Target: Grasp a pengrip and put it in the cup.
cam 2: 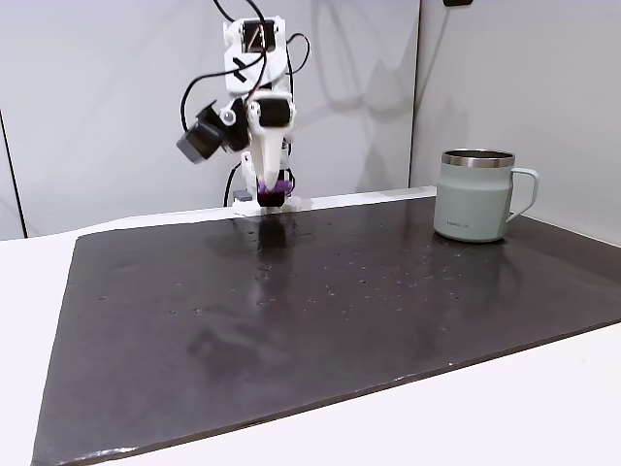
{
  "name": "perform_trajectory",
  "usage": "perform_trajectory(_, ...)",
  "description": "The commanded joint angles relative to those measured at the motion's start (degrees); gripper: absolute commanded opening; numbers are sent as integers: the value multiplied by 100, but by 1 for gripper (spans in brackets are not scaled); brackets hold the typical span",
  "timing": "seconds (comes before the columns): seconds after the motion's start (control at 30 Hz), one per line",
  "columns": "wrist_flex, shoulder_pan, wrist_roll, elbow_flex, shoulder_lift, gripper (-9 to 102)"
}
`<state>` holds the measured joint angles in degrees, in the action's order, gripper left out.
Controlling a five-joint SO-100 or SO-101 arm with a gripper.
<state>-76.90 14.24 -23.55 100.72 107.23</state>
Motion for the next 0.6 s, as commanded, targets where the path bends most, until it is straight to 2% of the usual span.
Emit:
perform_trajectory(0.0,-765,-158,149,-984,624,0)
perform_trajectory(0.2,-1863,-457,431,-2232,861,0)
perform_trajectory(0.37,-1960,-1020,853,-2470,853,0)
perform_trajectory(0.57,-1978,-2487,1811,-2918,343,0)
